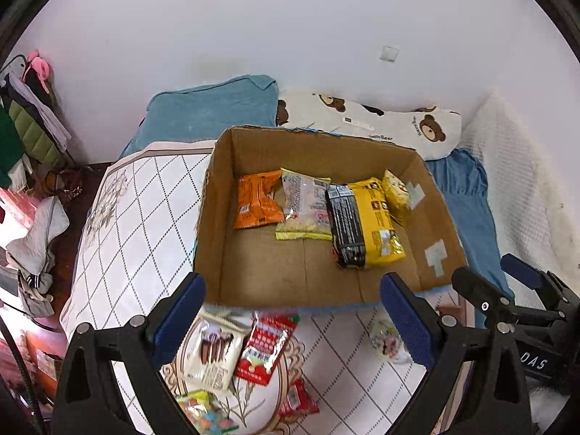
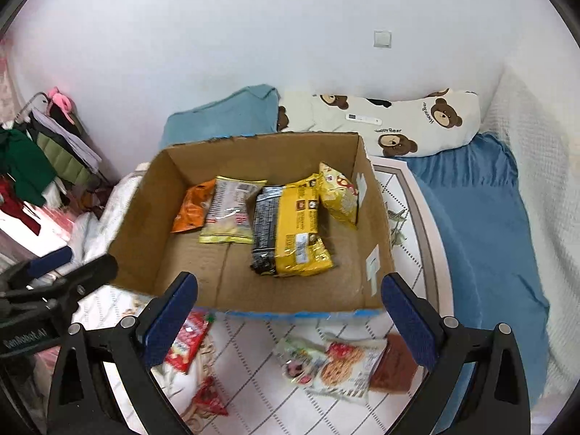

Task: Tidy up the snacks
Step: 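Move both open grippers back over the remaining snacks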

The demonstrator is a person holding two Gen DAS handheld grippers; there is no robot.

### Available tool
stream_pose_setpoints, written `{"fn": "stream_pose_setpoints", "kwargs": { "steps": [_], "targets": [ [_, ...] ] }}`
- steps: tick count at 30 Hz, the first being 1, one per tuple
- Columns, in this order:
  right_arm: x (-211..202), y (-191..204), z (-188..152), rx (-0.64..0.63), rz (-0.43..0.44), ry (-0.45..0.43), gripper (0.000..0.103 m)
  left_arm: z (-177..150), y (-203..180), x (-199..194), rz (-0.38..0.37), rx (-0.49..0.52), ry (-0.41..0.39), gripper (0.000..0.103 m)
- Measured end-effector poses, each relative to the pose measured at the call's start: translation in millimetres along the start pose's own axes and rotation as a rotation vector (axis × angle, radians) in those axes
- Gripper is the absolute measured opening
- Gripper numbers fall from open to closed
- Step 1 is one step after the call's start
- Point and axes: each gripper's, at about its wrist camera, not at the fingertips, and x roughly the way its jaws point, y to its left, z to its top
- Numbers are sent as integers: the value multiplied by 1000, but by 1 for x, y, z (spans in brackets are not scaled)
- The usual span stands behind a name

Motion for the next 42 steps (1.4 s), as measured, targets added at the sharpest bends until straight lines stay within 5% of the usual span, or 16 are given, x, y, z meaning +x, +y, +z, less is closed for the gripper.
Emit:
{"fn": "stream_pose_setpoints", "kwargs": {
  "steps": [5,10,14,24,35,37,41,42],
  "targets": [
    [-15,-1,-24,27,61,11,103,-38,2,-14,-5,8,18,98],
    [-5,-18,-80,95,77,110,102,-94,10,10,23,38,155,98],
    [11,-45,-133,202,79,209,70,-131,27,49,58,23,289,98],
    [29,-107,-224,456,-11,329,77,-124,21,118,139,175,344,98],
    [32,-113,-239,483,-74,329,77,-122,-12,176,201,363,386,98],
    [32,-116,-243,489,-84,344,77,-123,-18,175,210,378,368,90],
    [38,-115,-253,453,-107,404,77,-123,-23,166,184,378,352,46],
    [41,-113,-257,437,-117,424,77,-125,-23,164,167,366,360,42]
  ]
}}
